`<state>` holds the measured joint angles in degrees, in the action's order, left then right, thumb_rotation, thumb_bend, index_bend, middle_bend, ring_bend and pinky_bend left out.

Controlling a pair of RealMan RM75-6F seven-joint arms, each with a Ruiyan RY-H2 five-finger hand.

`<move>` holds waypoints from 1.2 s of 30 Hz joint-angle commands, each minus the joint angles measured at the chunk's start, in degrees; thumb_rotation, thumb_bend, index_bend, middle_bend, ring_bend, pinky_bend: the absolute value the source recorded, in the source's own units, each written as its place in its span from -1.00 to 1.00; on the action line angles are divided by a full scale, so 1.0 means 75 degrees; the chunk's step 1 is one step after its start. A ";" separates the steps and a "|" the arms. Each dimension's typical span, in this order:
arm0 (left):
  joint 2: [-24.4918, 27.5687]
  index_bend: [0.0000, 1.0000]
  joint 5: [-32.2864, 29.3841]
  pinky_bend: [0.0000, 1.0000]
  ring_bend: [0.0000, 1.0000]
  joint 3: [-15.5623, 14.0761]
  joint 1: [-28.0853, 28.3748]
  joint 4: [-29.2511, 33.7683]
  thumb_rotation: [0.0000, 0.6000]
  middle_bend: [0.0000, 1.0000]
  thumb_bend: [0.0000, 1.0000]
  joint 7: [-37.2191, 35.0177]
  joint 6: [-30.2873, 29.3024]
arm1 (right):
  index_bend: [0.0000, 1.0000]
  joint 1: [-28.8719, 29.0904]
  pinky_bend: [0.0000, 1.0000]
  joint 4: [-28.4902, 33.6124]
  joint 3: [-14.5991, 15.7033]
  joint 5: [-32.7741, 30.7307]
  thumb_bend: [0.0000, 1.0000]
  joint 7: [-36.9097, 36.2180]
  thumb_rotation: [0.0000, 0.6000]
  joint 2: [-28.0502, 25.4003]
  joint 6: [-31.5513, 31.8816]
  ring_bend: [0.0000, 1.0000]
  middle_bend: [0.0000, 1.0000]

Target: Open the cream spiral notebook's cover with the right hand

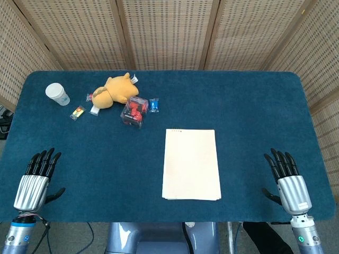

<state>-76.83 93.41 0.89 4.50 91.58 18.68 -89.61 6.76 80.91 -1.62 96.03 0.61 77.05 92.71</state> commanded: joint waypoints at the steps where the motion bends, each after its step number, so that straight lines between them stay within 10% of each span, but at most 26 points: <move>1: -0.0024 -1.00 -0.0005 -0.88 -1.00 0.0019 -0.0001 -0.0033 1.00 -1.00 -0.99 0.0042 -0.0021 | -1.00 0.0002 -1.00 0.0009 -0.0010 -0.0029 -0.93 0.0009 1.00 0.0000 -0.0031 -1.00 -1.00; 36: 0.0045 -1.00 0.0136 -0.88 -1.00 -0.0065 -0.0012 0.0145 1.00 -1.00 -0.98 -0.0093 -0.0079 | -1.00 0.0052 -1.00 0.0555 0.0519 0.0654 -0.93 0.0066 1.00 0.0047 -0.0321 -1.00 -1.00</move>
<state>-76.53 94.37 0.39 4.45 92.62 18.03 -90.13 7.00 84.52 1.71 100.25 0.48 77.14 90.68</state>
